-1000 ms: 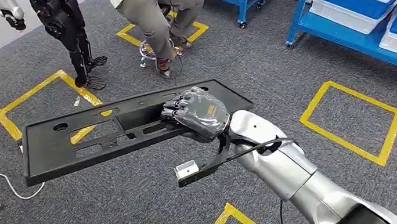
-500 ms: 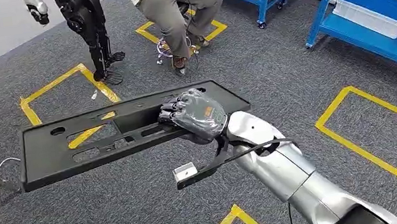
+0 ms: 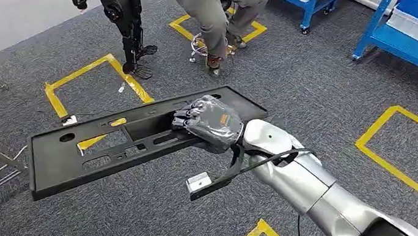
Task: Take the parts from the cabinet and place them on the table.
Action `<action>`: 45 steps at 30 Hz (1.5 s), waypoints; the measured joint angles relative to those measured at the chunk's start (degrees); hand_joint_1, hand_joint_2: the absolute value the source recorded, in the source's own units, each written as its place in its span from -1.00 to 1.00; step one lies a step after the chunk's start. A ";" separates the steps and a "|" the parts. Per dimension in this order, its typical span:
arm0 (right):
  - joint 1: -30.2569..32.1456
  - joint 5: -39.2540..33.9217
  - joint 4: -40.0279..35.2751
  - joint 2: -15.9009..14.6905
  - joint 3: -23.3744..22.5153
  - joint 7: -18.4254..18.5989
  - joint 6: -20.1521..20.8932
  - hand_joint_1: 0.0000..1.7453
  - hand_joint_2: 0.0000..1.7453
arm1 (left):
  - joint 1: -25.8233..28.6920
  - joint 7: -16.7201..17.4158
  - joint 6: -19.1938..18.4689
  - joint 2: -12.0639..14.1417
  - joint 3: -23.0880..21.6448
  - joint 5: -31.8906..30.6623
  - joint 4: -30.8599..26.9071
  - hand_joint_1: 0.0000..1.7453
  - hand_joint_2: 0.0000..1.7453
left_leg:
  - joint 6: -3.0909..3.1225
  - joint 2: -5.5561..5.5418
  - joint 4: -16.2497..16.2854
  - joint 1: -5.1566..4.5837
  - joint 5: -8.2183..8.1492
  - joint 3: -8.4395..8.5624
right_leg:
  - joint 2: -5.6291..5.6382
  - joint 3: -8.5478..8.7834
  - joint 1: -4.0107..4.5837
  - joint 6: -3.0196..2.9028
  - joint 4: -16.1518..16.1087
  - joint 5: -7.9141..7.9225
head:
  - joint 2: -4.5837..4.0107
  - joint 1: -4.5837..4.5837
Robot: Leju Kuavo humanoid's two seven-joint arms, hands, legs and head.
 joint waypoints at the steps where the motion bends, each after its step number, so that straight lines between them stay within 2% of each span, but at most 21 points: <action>1: -0.04 0.00 -0.04 0.02 0.00 0.00 0.00 0.92 1.00 | -0.01 0.00 0.00 0.00 0.04 -0.04 0.00 -1.00 -1.00 | -0.04 -0.53 0.02 0.01 0.02 0.06 | 0.28 2.68 -0.01 0.32 -5.62 2.38 | 0.00 -0.02; 3: -0.16 -0.02 -0.11 0.00 -0.02 0.00 0.00 0.92 1.00 | -0.01 0.00 0.00 -0.04 0.09 -0.13 0.00 -1.00 -1.00 | -0.35 -1.22 0.15 -0.24 0.03 0.01 | 1.96 5.92 -0.02 -0.01 -12.84 4.82 | 0.00 -0.07; 6: -0.23 0.00 -0.11 0.09 0.00 0.00 0.00 0.92 1.00 | 0.17 0.00 -0.24 -0.04 0.33 -0.13 0.00 -1.00 -1.00 | -1.23 -1.80 -0.09 -0.12 0.23 -0.08 | 1.18 6.23 0.57 -1.09 -12.94 5.32 | 0.00 -0.09; 8: -0.30 0.00 -0.18 0.42 -0.02 0.00 0.00 0.92 1.00 | 0.24 0.02 -0.35 0.17 0.37 0.09 0.00 -1.00 -1.00 | -1.75 -1.42 0.42 0.23 -0.26 -0.40 | 0.61 6.59 -0.53 -2.10 -13.63 5.96 | 0.00 -0.09; 10: -0.33 0.07 -0.24 0.61 0.00 0.02 -0.02 0.92 1.00 | 0.16 0.02 -0.44 0.04 0.37 0.11 0.00 -1.00 -1.00 | -2.28 1.13 6.12 0.05 -4.01 -3.00 | 0.16 6.66 -0.35 -2.99 -13.62 5.91 | 0.00 -0.66; 12: -0.15 0.44 -0.24 0.55 0.04 0.02 -0.04 0.92 1.00 | 0.11 0.00 -0.48 0.02 0.37 -0.09 0.00 -1.00 -1.00 | -2.79 1.85 15.48 0.26 -7.95 -7.57 | -0.48 6.65 -0.07 -3.08 -13.59 5.83 | 0.00 -0.55; 13: 0.06 0.50 -0.24 0.55 0.02 0.02 -0.04 0.92 1.00 | 0.16 0.02 -0.46 0.00 0.37 -0.35 0.00 -1.00 -1.00 | -2.95 2.02 17.92 0.30 -8.29 -8.84 | -0.83 6.66 0.00 -3.08 -13.59 5.82 | 0.00 -0.59; 15: 0.08 0.52 -0.24 0.55 0.04 0.02 -0.04 0.92 1.00 | 0.18 0.00 -0.39 0.04 0.39 -0.48 0.00 -1.00 -1.00 | -3.04 2.30 14.50 0.38 -5.44 -7.28 | -1.28 6.70 0.00 -3.10 -13.54 5.76 | 0.00 -0.63; 17: 0.01 0.55 -0.24 0.59 0.02 0.04 -0.04 0.92 1.00 | 0.14 -0.02 -0.31 0.11 0.39 -0.55 -0.02 -1.00 -1.00 | -2.80 3.53 3.59 0.48 -0.56 -1.40 | -1.68 6.96 0.00 -2.94 -13.50 5.54 | 0.00 -0.61; 18: -0.06 0.57 -0.24 0.59 0.02 0.04 -0.04 0.92 1.00 | 0.05 -0.02 -0.31 0.09 0.39 -0.55 0.00 -1.00 -1.00 | -2.63 4.84 0.64 0.29 -0.96 0.18 | -1.86 6.94 0.41 -2.61 -13.43 5.33 | 0.00 -0.55; 22: -0.31 0.72 -0.26 0.61 0.04 0.04 -0.04 0.92 1.00 | 0.01 -0.02 -0.28 0.07 0.57 -0.57 0.00 -1.00 -1.00 | -1.34 3.23 0.35 -0.33 -0.52 -0.09 | -2.70 6.92 0.84 -1.84 -13.73 5.24 | 0.00 -0.37; 23: -0.37 0.72 -0.26 0.68 0.02 0.04 -0.04 0.92 1.00 | 0.00 -0.02 -0.28 -0.02 0.66 -0.57 0.00 -1.00 -1.00 | -0.67 2.97 -0.28 0.23 -0.07 0.26 | -2.74 6.54 1.14 -1.37 -13.30 4.70 | 0.00 -0.35; 25: -0.59 0.68 -0.28 0.63 0.02 0.04 -0.02 0.92 1.00 | -0.01 -0.02 -0.24 -0.04 0.81 -0.55 0.00 -1.00 -1.00 | 0.05 2.62 -0.39 0.13 0.05 0.36 | -0.96 4.34 0.61 -1.77 -8.04 1.81 | 0.00 -0.20; 27: -0.42 0.70 -0.22 0.50 0.04 0.04 0.02 0.92 1.00 | -0.07 -0.02 -0.22 0.00 0.90 -0.55 -0.02 -1.00 -1.00 | 0.09 1.95 -0.38 0.03 0.03 0.31 | -0.39 -0.11 0.46 -2.06 1.19 -1.72 | 0.00 -0.15; 29: -0.12 0.68 -0.15 0.42 0.04 0.04 0.02 0.92 1.00 | -0.03 -0.02 -0.22 0.00 0.98 -0.55 -0.02 -1.00 -1.00 | 0.08 1.18 -0.36 0.00 0.03 0.28 | -0.17 -2.14 0.43 -1.51 4.76 -2.11 | 0.00 -0.18; 33: -0.40 0.68 -0.17 0.46 0.04 0.04 0.02 0.92 1.00 | -0.03 -0.02 -0.22 -0.15 1.20 -0.55 -0.02 -1.00 -1.00 | -0.30 -0.17 -0.21 0.06 0.06 0.37 | 0.99 6.18 -0.37 -0.02 -13.27 4.98 | 0.00 -0.11; 37: -0.49 0.68 -0.17 0.68 0.07 0.04 0.02 0.92 1.00 | 0.10 0.02 -0.22 -0.15 1.29 -0.57 0.00 -1.00 -1.00 | -1.80 -0.74 -0.66 0.12 0.60 0.10 | 0.90 6.19 0.51 -1.54 -13.15 5.63 | 0.00 -0.17; 38: -0.64 0.68 -0.17 0.85 0.07 0.04 0.02 0.92 1.00 | 0.13 0.04 -0.22 -0.11 1.33 -0.59 0.00 -1.00 -1.00 | -2.08 -0.88 -0.54 0.19 0.47 0.00 | 0.70 6.31 -0.16 -2.15 -13.58 6.03 | 0.00 -0.22; 39: -0.75 0.68 -0.17 1.01 0.07 0.04 0.02 0.92 1.00 | 0.14 0.02 -0.20 -0.04 1.33 -0.63 0.00 -1.00 -1.00 | -2.24 0.26 0.74 0.21 -0.65 -0.58 | 0.53 6.43 -0.23 -2.53 -13.67 6.19 | 0.00 -0.26; 43: -0.65 0.74 -0.15 1.18 0.13 0.07 0.02 0.92 1.00 | 0.07 0.04 -0.20 -0.17 1.38 -0.98 0.00 -1.00 -1.00 | -2.90 2.04 17.06 0.25 -8.39 -8.21 | -0.37 6.34 0.36 -3.32 -13.62 6.17 | 0.00 -0.66; 45: -0.51 0.77 -0.15 1.18 0.26 0.13 0.02 0.92 1.00 | 0.13 0.04 -0.20 -0.15 1.44 -1.07 0.00 -1.00 -1.00 | -2.71 2.11 16.76 0.23 -6.97 -8.09 | -0.84 6.35 0.60 -3.33 -13.61 6.16 | 0.00 -0.61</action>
